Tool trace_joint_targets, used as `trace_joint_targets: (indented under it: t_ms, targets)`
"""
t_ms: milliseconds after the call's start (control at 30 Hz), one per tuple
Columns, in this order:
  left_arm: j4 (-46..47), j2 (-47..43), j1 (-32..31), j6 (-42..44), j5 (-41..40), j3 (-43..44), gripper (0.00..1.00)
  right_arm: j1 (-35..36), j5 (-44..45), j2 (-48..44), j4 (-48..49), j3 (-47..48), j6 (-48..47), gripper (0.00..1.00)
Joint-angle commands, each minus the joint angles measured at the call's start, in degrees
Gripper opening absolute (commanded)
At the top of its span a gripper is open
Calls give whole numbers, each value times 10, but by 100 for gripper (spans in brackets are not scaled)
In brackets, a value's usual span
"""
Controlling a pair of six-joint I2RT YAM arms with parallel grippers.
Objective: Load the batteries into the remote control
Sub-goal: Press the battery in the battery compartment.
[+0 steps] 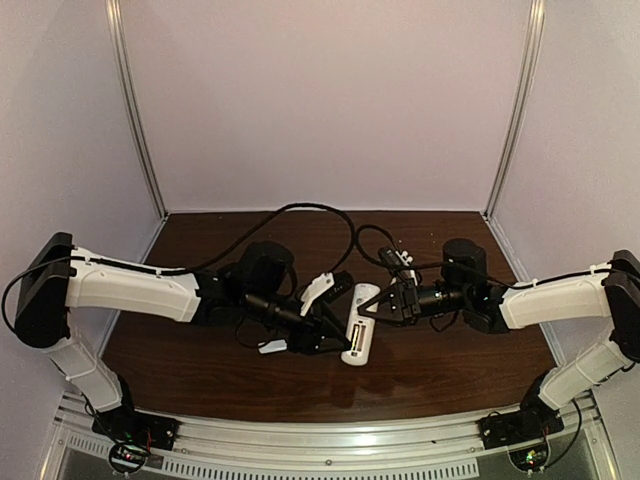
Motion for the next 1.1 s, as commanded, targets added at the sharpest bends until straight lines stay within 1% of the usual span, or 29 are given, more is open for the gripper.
trace_joint_targets:
  t_ms: [0, 33, 100, 167, 200, 267, 367, 433, 667, 833, 900, 933, 967, 1000, 1067]
  targets:
    - [19, 17, 9, 2, -20, 17, 31, 7, -23, -15, 45, 2, 26, 0]
    - [20, 20, 13, 0, -16, 18, 28, 8, -23, -16, 45, 2, 25, 0]
    - [15, 22, 13, 1, -13, 23, 27, 8, -19, -20, 38, 1, 18, 0]
    - [16, 22, 13, -1, -10, 22, 35, 8, -12, -23, 18, 2, 3, 0]
    - [23, 20, 13, -2, -7, 20, 43, 8, -8, -25, 6, 2, -6, 0]
    - [36, 15, 13, -6, -1, 16, 50, 7, 3, -28, -24, 7, -28, 0]
    - [48, 17, 13, -21, 2, 22, 53, 7, 20, -32, -59, 14, -50, 0]
    - [59, 21, 13, -33, 2, 27, 54, 7, 22, -35, -62, 15, -52, 0]
    - [66, 53, 13, -67, -18, 50, 44, 8, 24, -42, -69, 14, -59, 0]
    - [34, 64, 13, -55, -45, 58, 32, 5, 27, -52, -77, 14, -62, 0]
    - [23, 67, 13, -47, -54, 59, 31, 2, 25, -55, -75, 12, -60, 0]
    - [21, 69, 13, -42, -55, 60, 32, 0, 25, -56, -76, 12, -60, 0]
    - [18, 69, 13, -37, -54, 61, 36, -4, 26, -59, -79, 11, -62, 0]
    - [17, 68, 13, -31, -54, 62, 42, -11, 29, -60, -82, 9, -63, 0]
    - [20, 61, 13, -21, -54, 63, 58, -30, 35, -62, -99, 6, -71, 0]
